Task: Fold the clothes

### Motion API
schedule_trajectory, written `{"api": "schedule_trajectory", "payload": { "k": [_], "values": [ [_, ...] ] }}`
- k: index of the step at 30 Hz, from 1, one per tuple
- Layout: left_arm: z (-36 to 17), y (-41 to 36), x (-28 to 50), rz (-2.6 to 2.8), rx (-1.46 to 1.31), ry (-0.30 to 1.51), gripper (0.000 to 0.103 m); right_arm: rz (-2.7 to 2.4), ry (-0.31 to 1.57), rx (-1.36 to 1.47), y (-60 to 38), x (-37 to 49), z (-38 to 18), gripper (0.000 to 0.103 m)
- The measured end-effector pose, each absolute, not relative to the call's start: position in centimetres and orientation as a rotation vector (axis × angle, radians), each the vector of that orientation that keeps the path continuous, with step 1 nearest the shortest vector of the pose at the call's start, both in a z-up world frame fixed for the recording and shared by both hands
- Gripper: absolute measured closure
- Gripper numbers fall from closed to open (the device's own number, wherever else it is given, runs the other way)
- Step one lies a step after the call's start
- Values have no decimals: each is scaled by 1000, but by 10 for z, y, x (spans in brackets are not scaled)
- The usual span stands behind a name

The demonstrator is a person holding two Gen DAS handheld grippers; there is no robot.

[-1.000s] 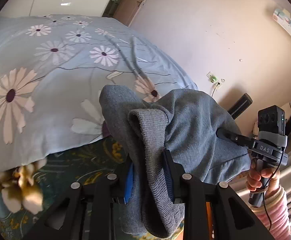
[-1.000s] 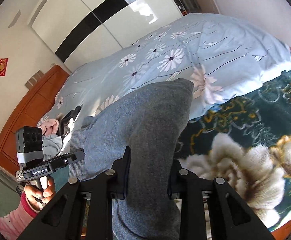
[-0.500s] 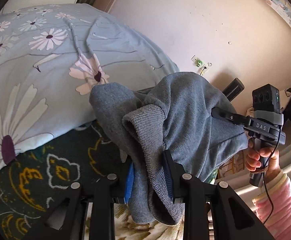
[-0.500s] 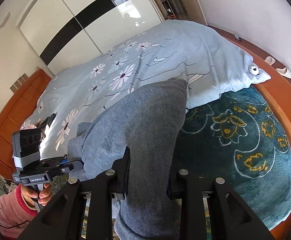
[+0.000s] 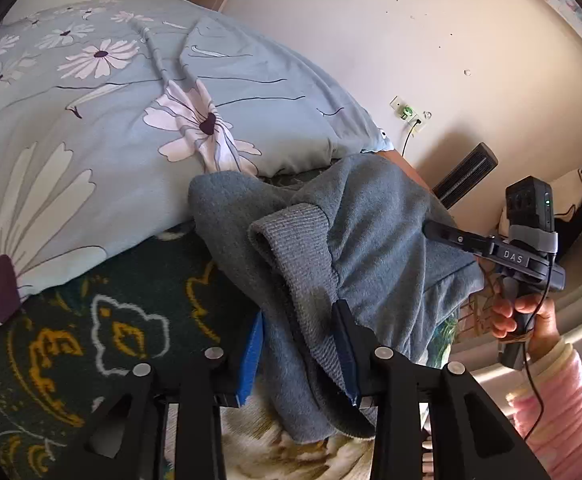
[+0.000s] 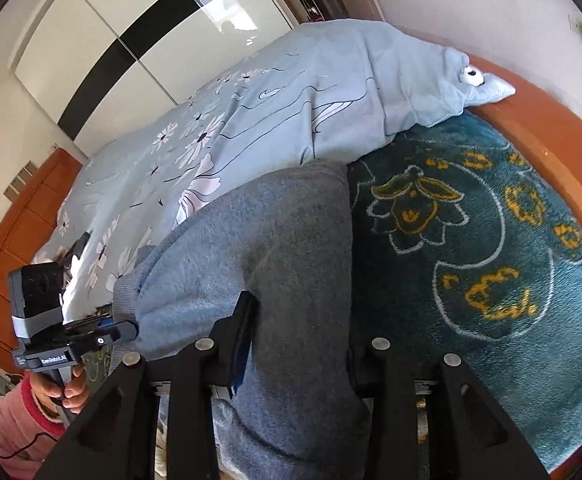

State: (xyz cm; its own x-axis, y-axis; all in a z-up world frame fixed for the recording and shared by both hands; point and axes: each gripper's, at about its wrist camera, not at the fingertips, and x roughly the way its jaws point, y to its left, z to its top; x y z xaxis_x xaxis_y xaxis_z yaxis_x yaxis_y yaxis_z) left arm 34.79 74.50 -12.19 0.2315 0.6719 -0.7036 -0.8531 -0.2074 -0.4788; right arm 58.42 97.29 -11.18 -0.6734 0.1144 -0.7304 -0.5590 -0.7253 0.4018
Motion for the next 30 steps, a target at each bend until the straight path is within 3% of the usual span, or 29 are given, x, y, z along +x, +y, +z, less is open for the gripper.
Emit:
{"api": "schedule_trajectory", "payload": {
  "k": [4,8,10,12,18,22,30],
  "values": [
    [-96,722,349,1538,-998,260,62,2337,702,-972,956,601,-86,63],
    [-61,708,376,1564,-834,252,42,2348,507,-887,924,606,-52,62],
    [-52,711,396,1535,-771,258,37,2385,437,-878,907,596,-41,53],
    [-55,719,411,1509,-762,284,36,2407,397,-911,894,584,-41,49],
    [-106,743,421,1512,-861,431,36,2363,393,-1058,885,571,-77,49],
    [-131,746,408,1506,-947,408,35,2309,456,-1076,892,580,-102,49],
    [-117,731,413,1542,-897,395,34,2309,465,-1027,875,585,-97,49]
  ]
}}
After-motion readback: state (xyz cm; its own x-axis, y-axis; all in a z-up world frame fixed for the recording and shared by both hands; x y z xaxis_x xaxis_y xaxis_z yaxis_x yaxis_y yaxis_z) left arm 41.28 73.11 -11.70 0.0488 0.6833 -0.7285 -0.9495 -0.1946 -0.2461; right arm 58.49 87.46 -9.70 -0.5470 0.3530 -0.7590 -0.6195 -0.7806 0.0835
